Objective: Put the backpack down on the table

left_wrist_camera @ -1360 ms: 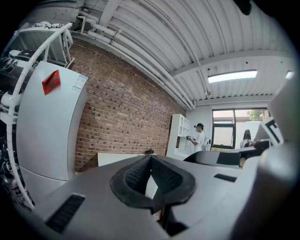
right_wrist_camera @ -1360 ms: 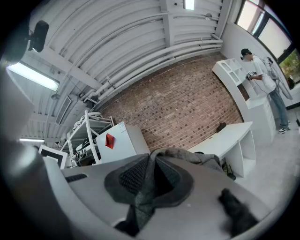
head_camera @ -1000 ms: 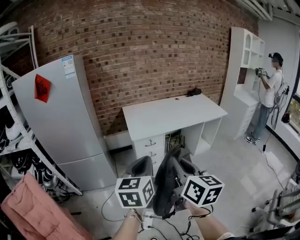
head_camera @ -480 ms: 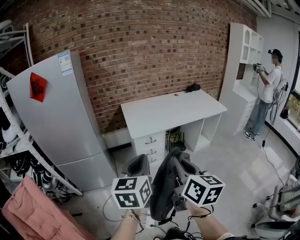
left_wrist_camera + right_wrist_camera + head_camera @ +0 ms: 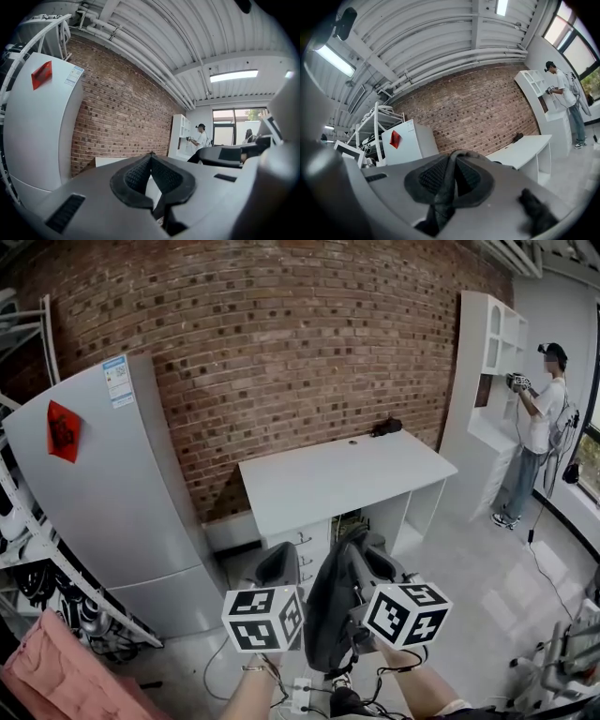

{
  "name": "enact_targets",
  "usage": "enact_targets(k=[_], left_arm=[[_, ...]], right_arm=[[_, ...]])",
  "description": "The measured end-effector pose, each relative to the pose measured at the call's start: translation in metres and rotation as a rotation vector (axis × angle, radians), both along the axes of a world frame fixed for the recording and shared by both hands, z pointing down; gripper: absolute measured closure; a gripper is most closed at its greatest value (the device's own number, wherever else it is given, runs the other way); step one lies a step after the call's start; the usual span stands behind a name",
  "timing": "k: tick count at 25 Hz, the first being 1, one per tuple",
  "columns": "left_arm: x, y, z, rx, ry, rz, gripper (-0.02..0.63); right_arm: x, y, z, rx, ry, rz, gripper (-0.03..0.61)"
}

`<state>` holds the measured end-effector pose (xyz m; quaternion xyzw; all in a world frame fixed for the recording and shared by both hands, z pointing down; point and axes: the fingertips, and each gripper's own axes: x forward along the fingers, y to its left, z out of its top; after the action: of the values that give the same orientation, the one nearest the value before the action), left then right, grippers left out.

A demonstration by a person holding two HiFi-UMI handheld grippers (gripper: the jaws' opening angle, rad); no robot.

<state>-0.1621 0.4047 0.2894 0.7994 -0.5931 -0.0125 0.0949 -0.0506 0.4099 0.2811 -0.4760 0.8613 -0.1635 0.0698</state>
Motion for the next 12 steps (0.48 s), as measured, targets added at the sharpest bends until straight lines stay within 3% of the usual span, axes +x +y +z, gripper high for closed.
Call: enact_targets(k=[12], left_arm=[[0.025, -0.119, -0.014, 0.02, 0.006, -0.031, 0.601]], right_arm=[[0.036, -0.123, -0.018, 0.012, 0.008, -0.017, 0.528]])
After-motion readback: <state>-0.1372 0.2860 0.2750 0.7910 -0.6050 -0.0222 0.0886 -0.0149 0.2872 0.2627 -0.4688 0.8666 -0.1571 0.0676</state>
